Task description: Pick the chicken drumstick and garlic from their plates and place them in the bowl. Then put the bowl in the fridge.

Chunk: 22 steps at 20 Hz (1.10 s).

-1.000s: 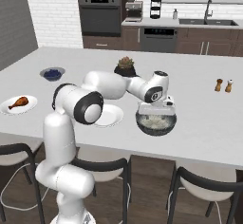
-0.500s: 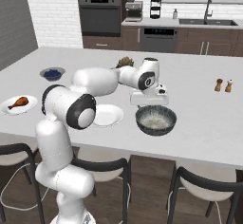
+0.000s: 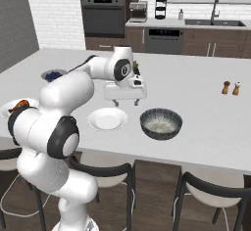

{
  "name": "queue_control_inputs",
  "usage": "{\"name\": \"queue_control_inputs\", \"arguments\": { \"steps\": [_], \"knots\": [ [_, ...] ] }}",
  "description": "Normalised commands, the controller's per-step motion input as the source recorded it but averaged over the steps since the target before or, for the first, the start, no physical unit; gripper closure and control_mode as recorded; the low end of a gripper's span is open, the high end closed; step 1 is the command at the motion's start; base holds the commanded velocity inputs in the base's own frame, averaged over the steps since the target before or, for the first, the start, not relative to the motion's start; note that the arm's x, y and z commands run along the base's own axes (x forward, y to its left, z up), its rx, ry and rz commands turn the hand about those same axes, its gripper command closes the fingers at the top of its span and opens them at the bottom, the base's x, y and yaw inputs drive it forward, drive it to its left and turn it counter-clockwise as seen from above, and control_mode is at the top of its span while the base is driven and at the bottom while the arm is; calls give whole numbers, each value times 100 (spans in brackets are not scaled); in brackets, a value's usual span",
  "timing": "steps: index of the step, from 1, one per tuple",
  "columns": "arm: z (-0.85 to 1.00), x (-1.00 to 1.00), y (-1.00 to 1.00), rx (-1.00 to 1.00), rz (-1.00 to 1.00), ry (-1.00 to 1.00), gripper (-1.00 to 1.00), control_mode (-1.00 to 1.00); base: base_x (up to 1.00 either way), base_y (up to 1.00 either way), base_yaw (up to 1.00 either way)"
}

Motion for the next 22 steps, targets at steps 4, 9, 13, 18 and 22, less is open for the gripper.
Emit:
{"name": "queue_control_inputs", "arguments": {
  "steps": [4, 9, 13, 18, 22],
  "knots": [
    [6, -100, 100, 0, 0, -31, -100, -100, 0, 0, 0],
    [12, -100, 100, 0, 0, -31, -100, -100, 0, 0, 0],
    [4, -100, 54, 1, 0, -11, -100, -100, 0, 0, 0],
    [-3, -42, -7, 10, 0, 0, -100, -100, 0, 0, 0],
    [0, 0, 0, 0, 0, 0, -100, -100, 0, 0, 0]
  ]
}}
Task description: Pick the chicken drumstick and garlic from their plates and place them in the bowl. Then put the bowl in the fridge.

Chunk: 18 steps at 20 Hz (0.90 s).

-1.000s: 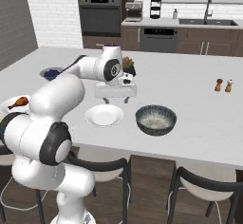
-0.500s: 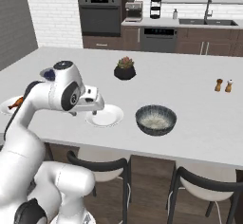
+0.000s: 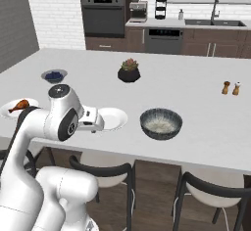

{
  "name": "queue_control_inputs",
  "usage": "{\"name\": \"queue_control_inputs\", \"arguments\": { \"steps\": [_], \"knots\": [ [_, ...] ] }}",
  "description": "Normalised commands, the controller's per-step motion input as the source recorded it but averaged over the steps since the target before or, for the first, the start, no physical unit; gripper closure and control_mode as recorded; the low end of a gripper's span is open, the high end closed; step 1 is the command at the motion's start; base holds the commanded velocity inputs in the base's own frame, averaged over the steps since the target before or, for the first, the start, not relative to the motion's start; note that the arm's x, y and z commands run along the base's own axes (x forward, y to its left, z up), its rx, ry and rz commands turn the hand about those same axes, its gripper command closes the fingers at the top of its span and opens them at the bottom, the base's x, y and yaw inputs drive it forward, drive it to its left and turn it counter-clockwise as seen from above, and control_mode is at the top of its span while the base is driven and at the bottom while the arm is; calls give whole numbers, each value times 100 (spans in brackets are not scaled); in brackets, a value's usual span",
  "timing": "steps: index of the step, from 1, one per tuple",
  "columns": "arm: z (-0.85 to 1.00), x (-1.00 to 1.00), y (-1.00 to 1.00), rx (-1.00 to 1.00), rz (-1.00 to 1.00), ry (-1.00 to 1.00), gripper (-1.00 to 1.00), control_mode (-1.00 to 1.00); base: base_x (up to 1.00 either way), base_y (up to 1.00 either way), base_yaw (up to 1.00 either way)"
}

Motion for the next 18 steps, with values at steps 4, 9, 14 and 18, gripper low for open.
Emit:
{"name": "queue_control_inputs", "arguments": {
  "steps": [4, 9, 14, 18],
  "knots": [
    [0, 0, 30, 0, 0, 0, -100, -100, 0, 0, 0],
    [0, 0, 0, 0, 0, 0, -100, 100, 0, 96, -3],
    [0, 0, 0, 0, 0, 0, -100, 100, 0, 100, -5],
    [0, 0, 0, 0, 0, 0, -100, 100, 5, 100, -12]
  ]
}}
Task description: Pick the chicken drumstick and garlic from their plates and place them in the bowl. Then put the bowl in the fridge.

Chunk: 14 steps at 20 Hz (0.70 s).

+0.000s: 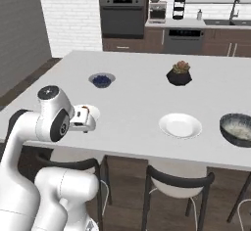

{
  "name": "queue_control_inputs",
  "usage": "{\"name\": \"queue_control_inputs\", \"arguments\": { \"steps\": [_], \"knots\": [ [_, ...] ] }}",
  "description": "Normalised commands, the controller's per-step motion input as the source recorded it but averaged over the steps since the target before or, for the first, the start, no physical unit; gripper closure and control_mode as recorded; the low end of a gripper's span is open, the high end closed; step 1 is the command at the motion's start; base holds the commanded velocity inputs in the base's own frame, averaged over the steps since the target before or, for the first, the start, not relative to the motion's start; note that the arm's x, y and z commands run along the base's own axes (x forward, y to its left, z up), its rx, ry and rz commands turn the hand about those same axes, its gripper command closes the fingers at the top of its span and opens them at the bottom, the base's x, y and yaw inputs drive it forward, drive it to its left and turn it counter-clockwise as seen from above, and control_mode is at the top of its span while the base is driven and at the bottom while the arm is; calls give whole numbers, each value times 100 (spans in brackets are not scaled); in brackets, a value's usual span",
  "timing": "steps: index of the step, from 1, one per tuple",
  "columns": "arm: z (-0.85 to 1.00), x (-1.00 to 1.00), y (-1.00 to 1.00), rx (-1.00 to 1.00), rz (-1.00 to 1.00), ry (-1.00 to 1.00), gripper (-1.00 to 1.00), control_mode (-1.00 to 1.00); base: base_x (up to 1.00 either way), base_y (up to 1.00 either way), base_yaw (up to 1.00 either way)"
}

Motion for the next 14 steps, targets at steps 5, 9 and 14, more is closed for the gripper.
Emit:
{"name": "queue_control_inputs", "arguments": {
  "steps": [5, 9, 14],
  "knots": [
    [0, 0, 0, 0, 0, 0, -100, 100, 14, 100, -17],
    [0, 0, 0, 0, 0, 0, -100, 100, 23, 72, -16],
    [0, 0, 0, 0, 0, 0, -100, 100, 22, 13, -11]
  ]
}}
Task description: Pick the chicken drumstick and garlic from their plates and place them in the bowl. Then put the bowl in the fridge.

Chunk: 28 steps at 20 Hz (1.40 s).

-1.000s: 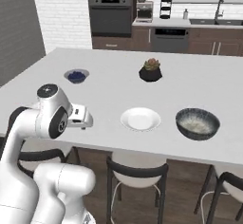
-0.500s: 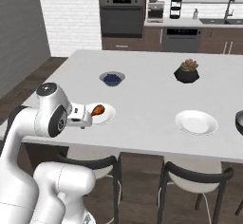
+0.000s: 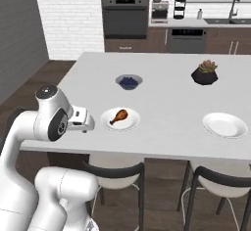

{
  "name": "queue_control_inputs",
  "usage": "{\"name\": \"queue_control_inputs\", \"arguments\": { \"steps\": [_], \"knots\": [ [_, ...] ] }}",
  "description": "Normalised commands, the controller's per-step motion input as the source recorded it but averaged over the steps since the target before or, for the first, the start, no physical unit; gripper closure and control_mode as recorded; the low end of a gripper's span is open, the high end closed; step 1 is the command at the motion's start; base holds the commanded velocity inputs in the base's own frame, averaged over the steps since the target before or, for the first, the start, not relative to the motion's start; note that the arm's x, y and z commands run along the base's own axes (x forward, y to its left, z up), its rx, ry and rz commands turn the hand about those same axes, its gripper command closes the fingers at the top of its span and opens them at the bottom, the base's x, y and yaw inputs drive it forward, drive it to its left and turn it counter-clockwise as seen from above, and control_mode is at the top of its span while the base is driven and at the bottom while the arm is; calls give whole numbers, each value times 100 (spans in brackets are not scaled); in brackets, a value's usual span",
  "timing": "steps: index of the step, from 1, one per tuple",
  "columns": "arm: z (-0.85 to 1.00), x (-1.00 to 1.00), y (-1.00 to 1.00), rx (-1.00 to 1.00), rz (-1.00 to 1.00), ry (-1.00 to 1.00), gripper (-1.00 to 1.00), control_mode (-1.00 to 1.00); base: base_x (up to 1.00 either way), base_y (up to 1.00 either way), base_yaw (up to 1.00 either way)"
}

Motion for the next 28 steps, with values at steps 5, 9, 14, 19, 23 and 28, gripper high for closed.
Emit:
{"name": "queue_control_inputs", "arguments": {
  "steps": [5, 9, 14, 19, 23, 28],
  "knots": [
    [0, 0, 0, 0, 0, 0, -100, 100, 68, 0, -1],
    [0, 0, 0, 0, 0, 0, -100, 100, 68, 1, -1],
    [0, 9, 0, 0, 0, -1, -100, -100, 37, 2, -2],
    [0, 70, 0, 0, -9, -3, -100, -100, 0, 0, 0],
    [7, 100, -31, 10, -12, 9, -100, -100, 0, 0, 0],
    [-4, 100, -36, 15, -27, 18, -100, -100, 0, 0, 0]
  ]
}}
